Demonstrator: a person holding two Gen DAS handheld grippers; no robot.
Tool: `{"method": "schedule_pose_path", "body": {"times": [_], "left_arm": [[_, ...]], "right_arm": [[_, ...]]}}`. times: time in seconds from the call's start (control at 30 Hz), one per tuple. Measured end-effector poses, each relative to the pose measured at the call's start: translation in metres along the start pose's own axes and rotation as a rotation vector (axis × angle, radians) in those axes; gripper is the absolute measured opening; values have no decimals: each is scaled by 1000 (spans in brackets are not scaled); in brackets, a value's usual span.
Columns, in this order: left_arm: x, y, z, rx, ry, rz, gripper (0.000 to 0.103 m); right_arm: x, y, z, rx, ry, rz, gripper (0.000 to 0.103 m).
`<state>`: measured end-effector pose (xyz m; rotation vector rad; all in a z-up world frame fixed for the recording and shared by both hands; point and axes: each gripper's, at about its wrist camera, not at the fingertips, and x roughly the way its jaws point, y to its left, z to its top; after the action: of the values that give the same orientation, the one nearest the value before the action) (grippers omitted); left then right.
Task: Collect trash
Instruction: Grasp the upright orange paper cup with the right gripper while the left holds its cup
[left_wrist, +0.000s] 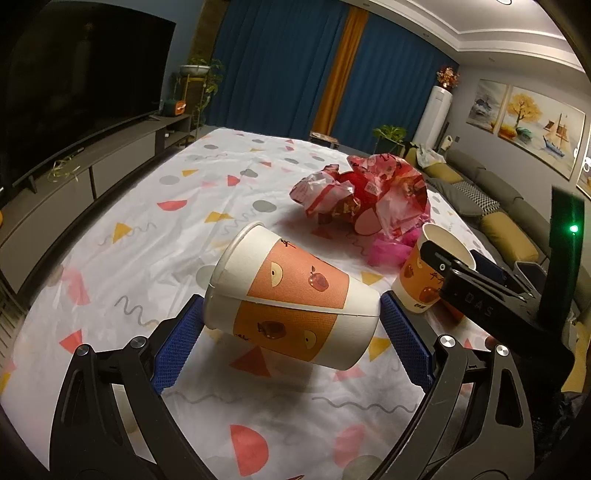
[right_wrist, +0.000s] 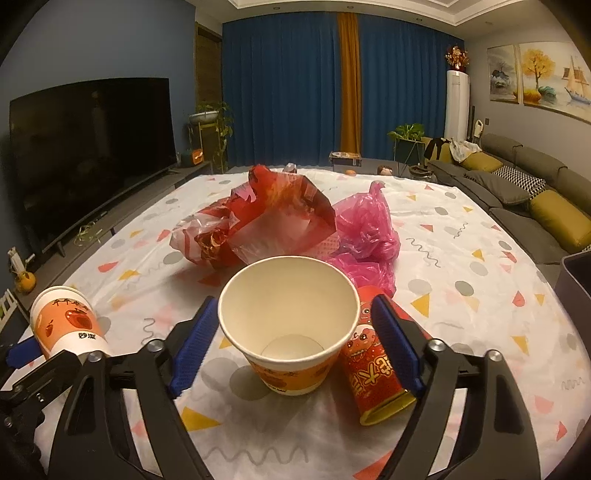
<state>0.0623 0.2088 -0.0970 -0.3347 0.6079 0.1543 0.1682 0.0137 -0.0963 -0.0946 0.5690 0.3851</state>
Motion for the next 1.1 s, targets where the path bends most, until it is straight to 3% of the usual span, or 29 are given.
{"method": "schedule_pose_path", "body": {"times": [0.27,1.1], "left_arm": [[3,2,2,-7,7,0,93],[-14,-19,2,18,-12,2,93]], "right_arm": [[3,-3,0,6,3,21,66],[-85,-17,1,20,-140,139,65]]}}
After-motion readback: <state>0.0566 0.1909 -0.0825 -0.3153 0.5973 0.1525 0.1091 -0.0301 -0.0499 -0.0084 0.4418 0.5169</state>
